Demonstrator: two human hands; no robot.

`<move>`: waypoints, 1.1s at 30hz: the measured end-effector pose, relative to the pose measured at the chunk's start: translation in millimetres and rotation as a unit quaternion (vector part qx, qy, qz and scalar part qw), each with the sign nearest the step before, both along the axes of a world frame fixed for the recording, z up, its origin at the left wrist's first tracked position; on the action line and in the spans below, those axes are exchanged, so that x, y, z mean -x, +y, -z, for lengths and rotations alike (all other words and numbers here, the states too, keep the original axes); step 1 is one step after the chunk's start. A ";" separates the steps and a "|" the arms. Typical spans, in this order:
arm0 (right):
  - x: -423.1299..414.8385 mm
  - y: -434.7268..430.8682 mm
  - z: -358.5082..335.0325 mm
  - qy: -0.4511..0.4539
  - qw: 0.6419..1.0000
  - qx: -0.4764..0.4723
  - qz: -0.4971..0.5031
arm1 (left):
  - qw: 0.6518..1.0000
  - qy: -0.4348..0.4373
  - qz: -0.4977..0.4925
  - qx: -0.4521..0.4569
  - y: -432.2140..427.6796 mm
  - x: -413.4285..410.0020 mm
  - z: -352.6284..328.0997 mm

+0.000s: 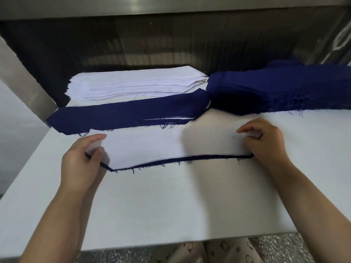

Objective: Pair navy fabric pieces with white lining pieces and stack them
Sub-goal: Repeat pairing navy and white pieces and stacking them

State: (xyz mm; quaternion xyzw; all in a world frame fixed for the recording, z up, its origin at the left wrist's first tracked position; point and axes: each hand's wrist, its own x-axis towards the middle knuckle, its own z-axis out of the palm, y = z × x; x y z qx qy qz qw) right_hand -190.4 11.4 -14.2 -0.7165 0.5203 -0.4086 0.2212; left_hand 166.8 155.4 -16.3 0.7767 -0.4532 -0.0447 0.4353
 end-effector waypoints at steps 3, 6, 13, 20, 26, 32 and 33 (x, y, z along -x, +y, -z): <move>-0.2 0.7 -2.0 -0.013 1.000 0.000 0.008 | 1.000 -0.016 0.004 0.010 0.0 -1.7 1.9; -0.7 1.4 -3.4 -0.016 1.000 0.005 0.011 | 1.000 -0.013 -0.004 0.020 -0.2 -2.8 4.3; -1.0 0.9 -2.5 0.008 1.000 -0.010 -0.002 | 0.998 -0.057 0.007 0.001 -1.0 -5.3 6.8; -0.7 1.0 -3.1 0.031 0.999 -0.018 -0.002 | 0.997 -0.077 0.028 -0.005 -2.4 -4.4 6.8; -1.4 1.6 -3.9 0.050 0.999 -0.013 -0.013 | 0.994 -0.102 0.023 -0.027 -2.1 -6.0 7.7; -1.2 0.7 -2.3 0.046 0.999 -0.016 -0.008 | 0.994 -0.093 0.014 -0.050 -2.9 -5.6 8.3; -1.0 0.4 -1.9 0.045 0.999 -0.014 -0.006 | 0.994 -0.092 0.014 -0.053 -3.1 -5.4 8.3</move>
